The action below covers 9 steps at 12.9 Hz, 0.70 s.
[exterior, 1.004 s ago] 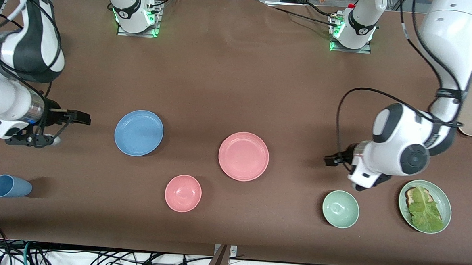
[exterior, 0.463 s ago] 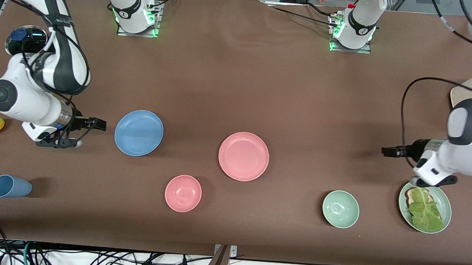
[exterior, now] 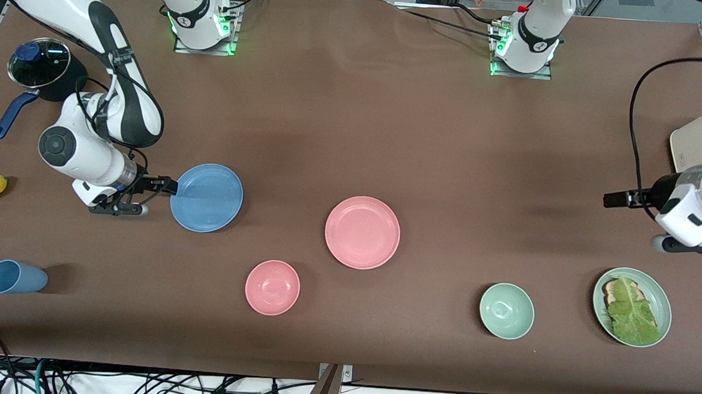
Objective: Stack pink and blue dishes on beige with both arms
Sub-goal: 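Return the left gripper to rest while the right gripper reaches the blue plate, then close the right gripper on the blue plate rim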
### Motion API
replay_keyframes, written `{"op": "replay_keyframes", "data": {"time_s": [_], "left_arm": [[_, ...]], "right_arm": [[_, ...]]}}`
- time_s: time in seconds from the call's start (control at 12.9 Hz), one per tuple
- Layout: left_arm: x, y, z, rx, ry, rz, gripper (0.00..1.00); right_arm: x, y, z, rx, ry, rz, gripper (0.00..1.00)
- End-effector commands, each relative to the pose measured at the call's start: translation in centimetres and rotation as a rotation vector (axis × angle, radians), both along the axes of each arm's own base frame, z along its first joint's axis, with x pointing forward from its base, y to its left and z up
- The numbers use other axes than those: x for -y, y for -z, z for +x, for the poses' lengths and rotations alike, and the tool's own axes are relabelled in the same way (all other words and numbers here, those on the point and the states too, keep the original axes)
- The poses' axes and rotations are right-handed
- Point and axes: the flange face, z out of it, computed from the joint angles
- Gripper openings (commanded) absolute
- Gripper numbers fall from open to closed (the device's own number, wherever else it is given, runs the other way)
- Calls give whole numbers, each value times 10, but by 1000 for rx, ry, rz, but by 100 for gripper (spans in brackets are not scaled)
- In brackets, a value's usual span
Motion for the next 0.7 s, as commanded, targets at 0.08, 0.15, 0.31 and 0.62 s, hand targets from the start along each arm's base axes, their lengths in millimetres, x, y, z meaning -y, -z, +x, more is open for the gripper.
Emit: {"op": "replay_keyframes", "data": {"time_s": [0.08, 0.15, 0.31, 0.62], "left_arm": [[0, -45, -28, 67, -65, -74, 100], [4, -51, -32, 75, -48, -76, 100], [6, -58, -35, 101, -41, -76, 100], [20, -72, -40, 130, -9, -65, 100]], "right_arm": [[-10, 3, 1, 21, 7, 23, 93], [-17, 9, 1, 28, 10, 29, 92], [-20, 19, 2, 39, 14, 30, 92], [-21, 26, 2, 38, 14, 30, 91]]}}
